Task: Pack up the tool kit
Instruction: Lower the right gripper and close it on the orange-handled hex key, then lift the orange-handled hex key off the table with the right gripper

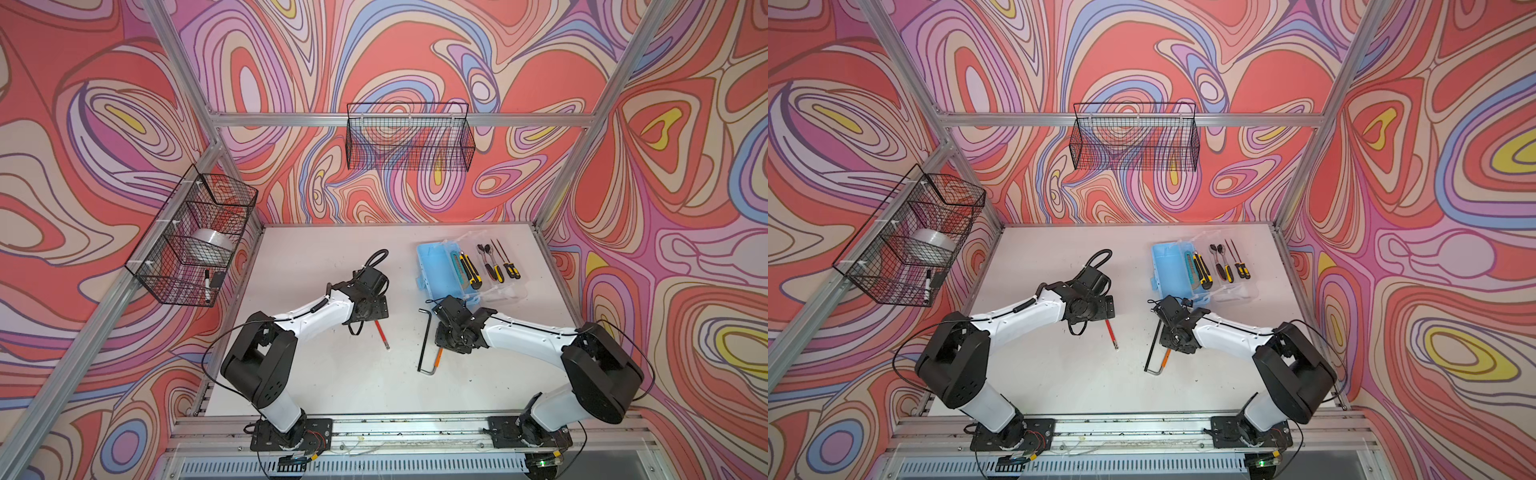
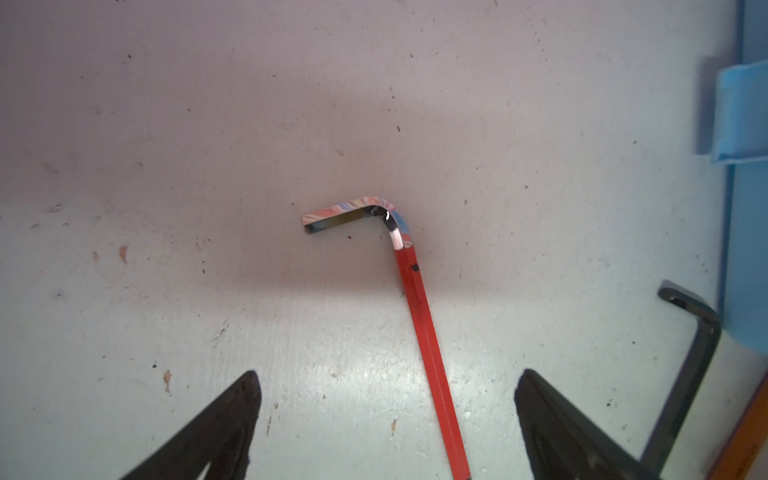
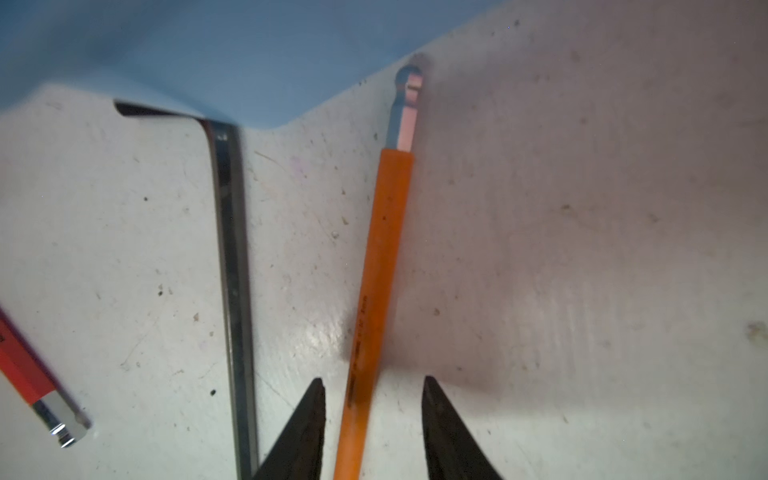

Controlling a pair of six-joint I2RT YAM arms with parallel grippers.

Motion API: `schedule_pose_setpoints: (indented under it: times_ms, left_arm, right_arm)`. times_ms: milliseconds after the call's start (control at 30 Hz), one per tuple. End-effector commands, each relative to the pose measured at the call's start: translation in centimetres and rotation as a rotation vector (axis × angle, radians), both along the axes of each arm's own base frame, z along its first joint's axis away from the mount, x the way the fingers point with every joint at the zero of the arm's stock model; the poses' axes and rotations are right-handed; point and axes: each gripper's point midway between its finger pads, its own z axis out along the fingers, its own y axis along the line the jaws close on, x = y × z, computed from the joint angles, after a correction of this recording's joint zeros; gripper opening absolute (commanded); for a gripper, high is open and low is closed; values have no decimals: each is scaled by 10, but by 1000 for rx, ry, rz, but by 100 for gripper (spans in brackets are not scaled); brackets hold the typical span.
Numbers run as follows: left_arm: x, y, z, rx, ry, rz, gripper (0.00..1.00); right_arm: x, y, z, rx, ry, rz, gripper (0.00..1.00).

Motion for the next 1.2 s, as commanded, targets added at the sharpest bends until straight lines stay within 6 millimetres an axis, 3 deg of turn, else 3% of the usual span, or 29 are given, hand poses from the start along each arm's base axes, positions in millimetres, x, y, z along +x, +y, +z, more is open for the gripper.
schedule_pose_setpoints:
  times_ms: [0,433,800,933,1167]
  left_arm:
    - [-7,13,-1,29,14,39,96]
    - [-9,17,2,43,10,48,96]
    - [-9,18,5,43,9,52,96]
    - [-10,19,3,50,15,53,96]
    - [-12,19,0,45,22,57,96]
  right_arm:
    - [-5,1,-13,-12,27,4,36]
    - [-34,-28,-41,-151,132,66,17]
    - [-28,-23,-37,-118,92,60,4]
    - [-20,-17,-27,-92,47,62,1]
    - [-8,-17,6,-101,-23,70,0]
